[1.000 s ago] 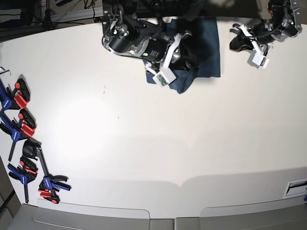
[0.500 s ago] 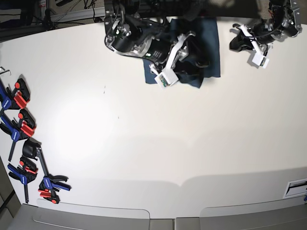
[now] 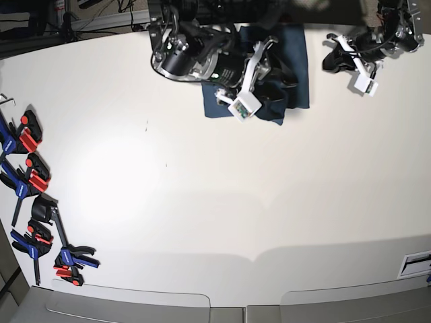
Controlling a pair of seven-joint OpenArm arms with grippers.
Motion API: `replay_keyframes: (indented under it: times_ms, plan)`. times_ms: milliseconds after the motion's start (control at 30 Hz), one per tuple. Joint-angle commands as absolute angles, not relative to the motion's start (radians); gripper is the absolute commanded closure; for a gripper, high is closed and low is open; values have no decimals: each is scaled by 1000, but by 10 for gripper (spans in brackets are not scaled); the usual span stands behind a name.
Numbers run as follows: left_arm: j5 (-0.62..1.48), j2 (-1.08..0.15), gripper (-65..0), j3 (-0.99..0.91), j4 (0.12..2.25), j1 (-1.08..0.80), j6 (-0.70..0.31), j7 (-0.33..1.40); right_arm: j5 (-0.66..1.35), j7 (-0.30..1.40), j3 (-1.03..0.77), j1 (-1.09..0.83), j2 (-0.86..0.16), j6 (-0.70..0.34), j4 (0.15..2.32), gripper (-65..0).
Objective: Fold the T-shirt properly
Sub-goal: 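Grasp the collar end with right gripper and lift it over, then fold the collar end onto the stack with the right gripper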
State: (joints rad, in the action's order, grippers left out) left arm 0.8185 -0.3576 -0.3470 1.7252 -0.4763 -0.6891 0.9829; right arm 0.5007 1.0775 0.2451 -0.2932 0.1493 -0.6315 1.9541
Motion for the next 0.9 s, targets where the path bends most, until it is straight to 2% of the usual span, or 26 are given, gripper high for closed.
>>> replay_keyframes:
  times_ms: [0,300,533,700,867]
  plan:
    - [842,-369,0,-352,1740,-479,-698,964,514,1055,248,-285,157,-635,1982,-254]
    - [842,-369,0,-352,1740,-479,-698,964,438,1088,247,-337,153,-635,2128,-255]
    - [842,-369,0,-352,1740,-479,-698,964,346,1036,169,-353,135,-594,2137,-257]
    - [842,-369,0,-352,1740,-479,-698,964,359,1005,107,-371,130,-594,2136,-343]
    - [842,-369,0,-352,1740,-479,-698,963,369,1008,104,-384,117,-594,2131,-343]
